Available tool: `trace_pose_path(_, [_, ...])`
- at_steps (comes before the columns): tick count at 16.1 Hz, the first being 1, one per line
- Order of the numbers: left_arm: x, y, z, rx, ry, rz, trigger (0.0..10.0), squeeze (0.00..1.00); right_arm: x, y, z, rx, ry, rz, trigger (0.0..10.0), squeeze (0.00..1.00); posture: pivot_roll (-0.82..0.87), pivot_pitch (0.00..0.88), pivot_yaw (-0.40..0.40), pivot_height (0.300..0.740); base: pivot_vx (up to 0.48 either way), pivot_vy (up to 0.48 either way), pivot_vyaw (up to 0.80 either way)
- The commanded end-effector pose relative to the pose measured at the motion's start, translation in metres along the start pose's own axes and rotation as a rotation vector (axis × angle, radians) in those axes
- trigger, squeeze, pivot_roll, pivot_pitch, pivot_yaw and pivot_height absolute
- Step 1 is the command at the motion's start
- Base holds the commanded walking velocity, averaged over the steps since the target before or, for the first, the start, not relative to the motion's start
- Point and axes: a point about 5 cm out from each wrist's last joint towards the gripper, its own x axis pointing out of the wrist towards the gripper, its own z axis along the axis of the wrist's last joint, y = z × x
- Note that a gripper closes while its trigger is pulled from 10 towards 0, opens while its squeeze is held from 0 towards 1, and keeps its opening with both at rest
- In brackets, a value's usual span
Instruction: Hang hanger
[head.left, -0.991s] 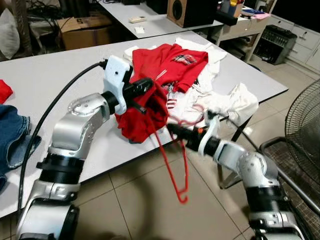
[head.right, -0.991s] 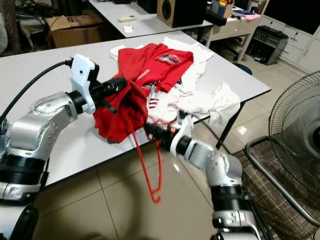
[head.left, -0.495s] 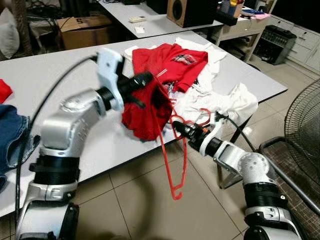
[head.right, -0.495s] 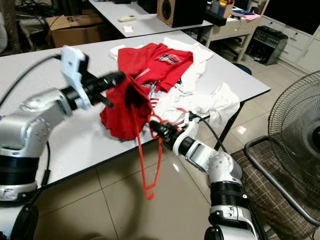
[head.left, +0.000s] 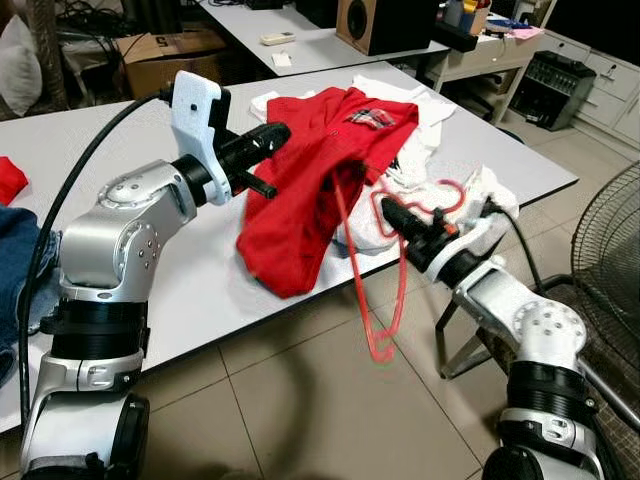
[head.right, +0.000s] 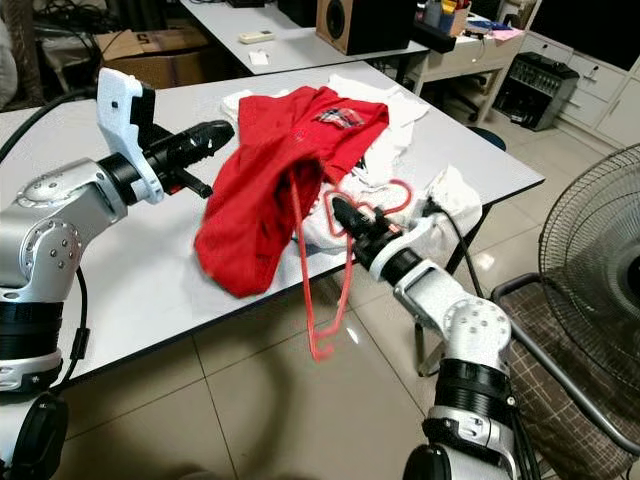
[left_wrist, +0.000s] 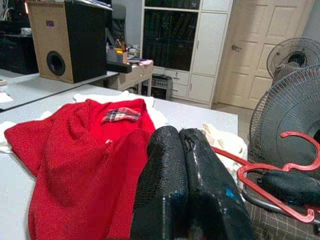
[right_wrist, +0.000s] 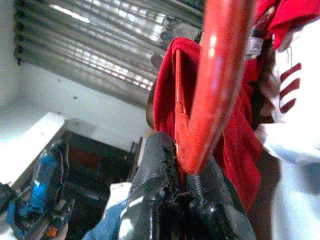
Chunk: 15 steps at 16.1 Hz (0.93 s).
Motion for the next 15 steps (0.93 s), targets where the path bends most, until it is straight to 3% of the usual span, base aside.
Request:
trace_pose_path(1, [0.003,-0.004,-0.002,0.013,0.012,-0.013,0.0,0.00,-0.002,-0.004,0.003,0.012,-0.018,-0.028,10.0,0.00,0.02,0.000,-0.053,0.740,0.000,0.000,0.00])
trace_pose_path(2, [0.005,-0.007,-0.012,0.038,0.057,-0.020,0.0,0.00,-0.002,-0.011,-0.001,0.019,-0.008,-0.059,10.0,0.00,0.02,0.000,-0.052,0.740,0.000,0.000,0.00])
trace_pose_path(3, [0.006,-0.011,-0.026,0.101,0.118,-0.026,2.9,0.00,-0.002,-0.016,-0.004,0.035,-0.005,-0.080,10.0,0.00,0.02,0.000,-0.052,0.740,0.000,0.000,0.00])
trace_pose_path(4, [0.005,-0.018,-0.042,0.186,0.188,-0.054,10.0,0.00,-0.001,-0.021,-0.005,0.037,-0.001,-0.108,10.0,0.00,0.02,0.000,-0.052,0.740,0.000,0.000,0.00])
trace_pose_path(5, [0.002,-0.029,-0.054,0.168,0.218,-0.125,10.0,0.00,-0.002,-0.025,-0.005,0.045,-0.003,-0.129,10.0,0.00,0.02,0.000,-0.053,0.740,0.000,0.000,0.00])
trace_pose_path(6, [-0.001,-0.035,-0.060,0.177,0.245,-0.170,10.0,0.87,-0.003,-0.026,-0.004,0.048,-0.005,-0.135,10.0,0.00,0.02,0.000,-0.054,0.740,0.000,0.000,0.00])
trace_pose_path(7, [-0.006,-0.042,-0.075,0.217,0.314,-0.217,10.0,1.00,-0.003,-0.027,-0.003,0.050,-0.006,-0.140,10.0,0.00,0.02,0.000,-0.056,0.740,0.000,0.000,0.00])
trace_pose_path(8, [-0.012,-0.047,-0.101,0.248,0.413,-0.227,10.0,1.00,-0.003,-0.028,-0.002,0.050,-0.008,-0.144,10.0,0.00,0.03,0.000,-0.060,0.740,0.000,0.000,0.00])
trace_pose_path(9, [-0.013,-0.047,-0.112,0.278,0.450,-0.213,10.0,1.00,-0.003,-0.028,-0.002,0.051,-0.008,-0.143,10.0,0.00,0.03,0.000,-0.060,0.740,0.000,0.000,0.00])
trace_pose_path(12, [-0.012,-0.037,-0.129,0.398,0.490,-0.070,10.0,1.00,-0.002,-0.027,-0.002,0.047,-0.006,-0.138,10.0,0.00,0.03,0.000,-0.059,0.740,0.000,0.000,0.00])
trace_pose_path(13, [-0.013,-0.034,-0.135,0.434,0.510,-0.032,10.0,0.95,-0.001,-0.027,-0.001,0.045,-0.005,-0.135,10.0,0.00,0.03,0.000,-0.059,0.740,0.000,0.000,0.00])
trace_pose_path(14, [-0.013,-0.030,-0.141,0.452,0.522,0.008,10.0,0.00,-0.001,-0.026,-0.001,0.044,-0.005,-0.133,10.0,0.00,0.03,0.000,-0.059,0.740,0.000,0.000,0.00])
trace_pose_path(15, [-0.011,-0.029,-0.144,0.440,0.516,0.038,10.0,0.00,0.000,-0.026,-0.002,0.043,-0.003,-0.130,10.0,0.00,0.03,0.000,-0.059,0.740,0.000,0.000,0.00])
